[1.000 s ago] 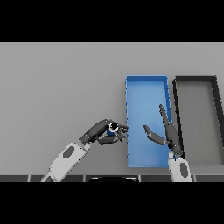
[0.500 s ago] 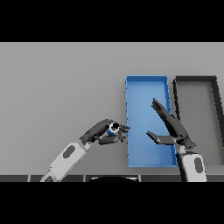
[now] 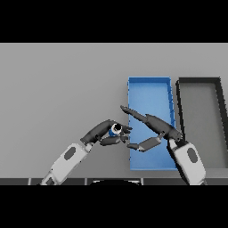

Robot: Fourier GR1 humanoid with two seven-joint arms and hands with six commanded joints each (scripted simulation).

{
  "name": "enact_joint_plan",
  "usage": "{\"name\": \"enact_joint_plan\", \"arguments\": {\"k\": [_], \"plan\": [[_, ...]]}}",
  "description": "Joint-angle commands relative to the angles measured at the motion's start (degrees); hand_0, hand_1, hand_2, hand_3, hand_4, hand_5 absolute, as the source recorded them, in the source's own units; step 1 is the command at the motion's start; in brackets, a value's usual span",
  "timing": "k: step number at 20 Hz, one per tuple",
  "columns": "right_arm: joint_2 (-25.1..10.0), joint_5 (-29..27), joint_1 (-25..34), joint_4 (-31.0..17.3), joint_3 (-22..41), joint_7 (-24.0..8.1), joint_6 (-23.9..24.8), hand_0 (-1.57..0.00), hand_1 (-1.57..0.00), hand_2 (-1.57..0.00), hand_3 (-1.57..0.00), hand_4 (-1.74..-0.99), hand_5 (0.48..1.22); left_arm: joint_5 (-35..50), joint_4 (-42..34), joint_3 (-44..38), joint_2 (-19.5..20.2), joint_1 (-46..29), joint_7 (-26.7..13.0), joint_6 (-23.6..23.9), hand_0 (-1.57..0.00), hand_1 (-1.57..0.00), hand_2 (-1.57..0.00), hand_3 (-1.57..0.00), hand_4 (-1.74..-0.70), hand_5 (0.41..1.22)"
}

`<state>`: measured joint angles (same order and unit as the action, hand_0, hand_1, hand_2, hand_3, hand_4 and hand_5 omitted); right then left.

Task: Pick up the blue pipe and place it into the blue bin.

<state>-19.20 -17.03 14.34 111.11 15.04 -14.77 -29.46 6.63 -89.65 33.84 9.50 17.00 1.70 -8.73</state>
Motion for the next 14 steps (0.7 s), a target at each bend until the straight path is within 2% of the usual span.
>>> {"name": "enact_joint_plan", "arguments": {"k": [1, 4, 7, 10, 12, 13, 14], "plan": [[0.88, -0.39, 1.23, -0.23, 1.23, -0.63, -0.49, 0.00, 0.00, 0.00, 0.00, -1.276, 0.527, -0.21, 0.09, 0.31, -0.04, -0.38, 0.49, -0.13, -1.57, -1.57, -1.57, -1.49, -1.74, 1.221], [2.97, -0.04, 4.08, -1.58, 3.83, -2.81, -1.22, 0.00, 0.00, 0.00, 0.00, -1.232, 0.531, 0.32, 0.44, 0.22, -0.09, -0.32, 2.03, -1.19, -1.57, -1.57, -1.57, -1.52, -1.74, 1.221], [4.83, 0.81, 7.49, -3.48, 5.29, -3.61, -1.86, 0.00, 0.00, 0.00, 0.00, -1.225, 0.529, 0.63, 1.76, 0.10, -0.46, -0.02, 2.02, -1.97, -1.57, -1.57, -1.57, -1.54, -1.74, 1.221], [7.34, 0.88, 11.00, -6.71, 6.27, -4.72, -2.31, 0.00, 0.00, 0.00, 0.00, -1.218, 0.508, -0.62, -0.14, 0.56, 1.01, -0.81, 2.51, -1.99, -1.57, -1.57, -1.57, -1.54, -1.74, 1.221], [8.87, 0.67, 13.42, -8.53, 6.76, -5.07, -2.84, -0.05, -0.08, -0.10, -0.05, -1.245, 0.506, 0.56, 0.18, 0.43, 0.25, -0.79, 1.49, -2.54, -1.57, -1.57, -1.57, -1.48, -1.74, 1.221], [9.26, 0.70, 14.26, -9.87, 6.96, -5.12, -3.61, -0.18, -0.22, -0.24, -0.16, -1.294, 0.509, -1.61, 0.32, 0.89, 0.68, -0.28, 1.49, -1.95, -1.39, -1.33, -1.32, -1.29, -1.74, 1.221], [9.60, 0.83, 15.17, -10.61, 7.19, -5.59, -4.07, -0.35, -0.38, -0.38, -0.30, -1.335, 0.507, -3.54, 0.91, 1.71, 2.14, 0.90, -1.79, -2.60, -1.18, -1.08, -1.06, -1.03, -1.68, 1.221]]}}
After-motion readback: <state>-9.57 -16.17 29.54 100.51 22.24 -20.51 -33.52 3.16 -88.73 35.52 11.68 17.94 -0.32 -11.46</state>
